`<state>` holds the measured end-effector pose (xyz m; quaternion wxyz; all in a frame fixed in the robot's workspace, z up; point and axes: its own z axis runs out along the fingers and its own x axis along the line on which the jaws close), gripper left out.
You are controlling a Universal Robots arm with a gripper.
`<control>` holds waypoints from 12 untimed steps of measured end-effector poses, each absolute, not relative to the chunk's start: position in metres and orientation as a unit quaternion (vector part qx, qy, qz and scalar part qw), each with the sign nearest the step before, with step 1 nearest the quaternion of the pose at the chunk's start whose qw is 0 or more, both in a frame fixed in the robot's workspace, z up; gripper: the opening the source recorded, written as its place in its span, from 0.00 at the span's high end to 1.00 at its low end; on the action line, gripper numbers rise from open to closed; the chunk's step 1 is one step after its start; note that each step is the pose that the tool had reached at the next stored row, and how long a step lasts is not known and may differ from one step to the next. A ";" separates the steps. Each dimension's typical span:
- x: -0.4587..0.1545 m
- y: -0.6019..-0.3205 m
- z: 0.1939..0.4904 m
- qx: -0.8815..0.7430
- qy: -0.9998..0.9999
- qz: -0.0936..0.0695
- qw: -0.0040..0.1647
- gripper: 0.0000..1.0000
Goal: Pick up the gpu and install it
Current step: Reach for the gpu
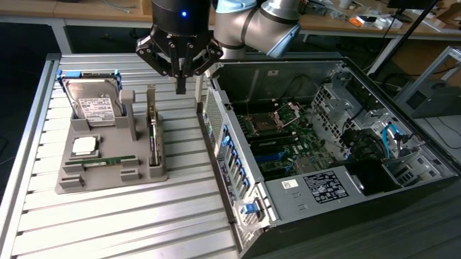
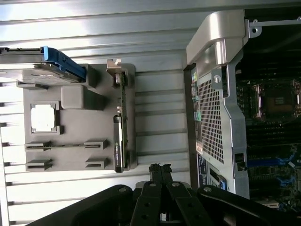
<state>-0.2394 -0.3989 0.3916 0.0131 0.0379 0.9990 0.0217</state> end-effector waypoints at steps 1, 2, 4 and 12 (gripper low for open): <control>-0.240 -0.399 0.392 0.038 0.999 0.022 0.013 0.89; -0.241 -0.399 0.392 0.038 0.999 0.022 0.013 0.89; -0.243 -0.399 0.392 0.038 0.999 0.022 0.013 0.89; -0.248 -0.399 0.392 0.038 0.999 0.022 0.013 0.89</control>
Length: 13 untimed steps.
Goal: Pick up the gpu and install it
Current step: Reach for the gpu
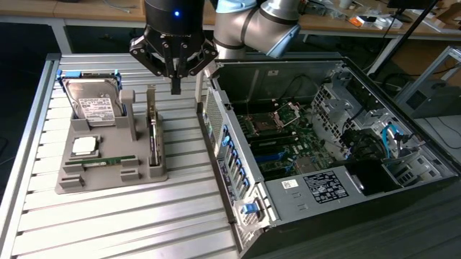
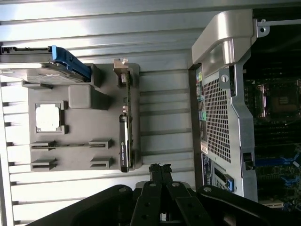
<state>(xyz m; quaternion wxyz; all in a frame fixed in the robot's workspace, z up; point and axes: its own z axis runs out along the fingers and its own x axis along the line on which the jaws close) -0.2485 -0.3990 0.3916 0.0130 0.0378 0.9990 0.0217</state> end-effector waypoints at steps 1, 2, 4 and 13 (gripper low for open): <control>-0.249 -0.399 0.392 0.038 0.999 0.022 0.013 0.89; -0.250 -0.399 0.392 0.038 0.999 0.022 0.013 0.89; -0.251 -0.399 0.392 0.038 0.999 0.022 0.013 0.89; -0.259 -0.399 0.392 0.038 0.999 0.022 0.013 0.89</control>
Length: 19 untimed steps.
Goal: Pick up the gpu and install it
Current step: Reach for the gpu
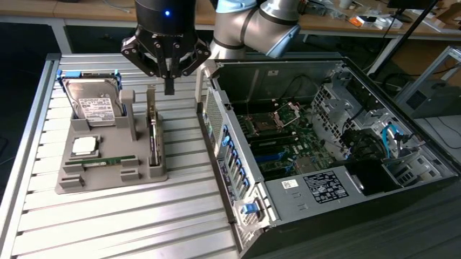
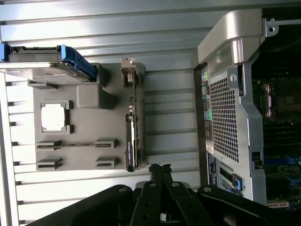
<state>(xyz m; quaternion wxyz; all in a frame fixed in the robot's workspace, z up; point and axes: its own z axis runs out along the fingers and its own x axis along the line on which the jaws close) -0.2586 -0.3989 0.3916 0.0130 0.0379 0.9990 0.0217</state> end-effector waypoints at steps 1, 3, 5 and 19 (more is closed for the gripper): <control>-0.259 -0.399 0.392 0.038 0.999 0.022 0.013 0.89; -0.261 -0.399 0.392 0.038 0.999 0.022 0.013 0.89; -0.263 -0.399 0.392 0.038 0.999 0.022 0.013 0.89; -0.274 -0.399 0.391 0.038 0.999 0.022 0.013 0.89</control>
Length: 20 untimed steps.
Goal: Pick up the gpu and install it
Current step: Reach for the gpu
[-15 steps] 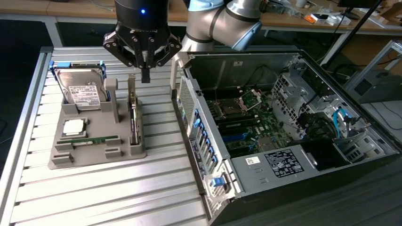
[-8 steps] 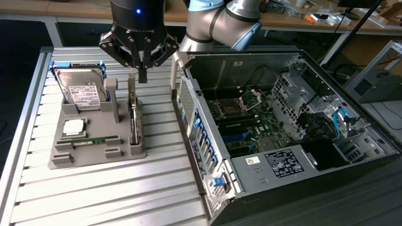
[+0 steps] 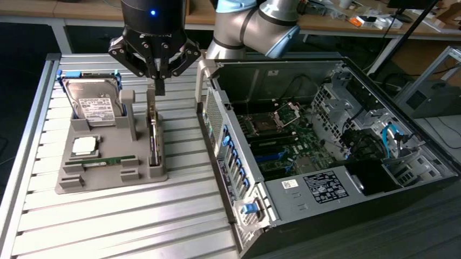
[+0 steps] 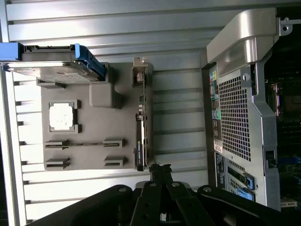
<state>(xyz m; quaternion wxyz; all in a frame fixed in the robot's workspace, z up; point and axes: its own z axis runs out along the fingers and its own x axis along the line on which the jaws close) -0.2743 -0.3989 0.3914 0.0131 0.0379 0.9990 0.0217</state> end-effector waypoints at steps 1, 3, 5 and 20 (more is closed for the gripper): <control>-0.275 -0.399 0.391 0.038 0.999 0.022 0.013 0.89; -0.276 -0.399 0.391 0.038 0.999 0.022 0.013 0.89; -0.278 -0.399 0.391 0.038 0.999 0.022 0.013 0.89; -0.287 -0.399 0.391 0.038 0.999 0.022 0.013 0.89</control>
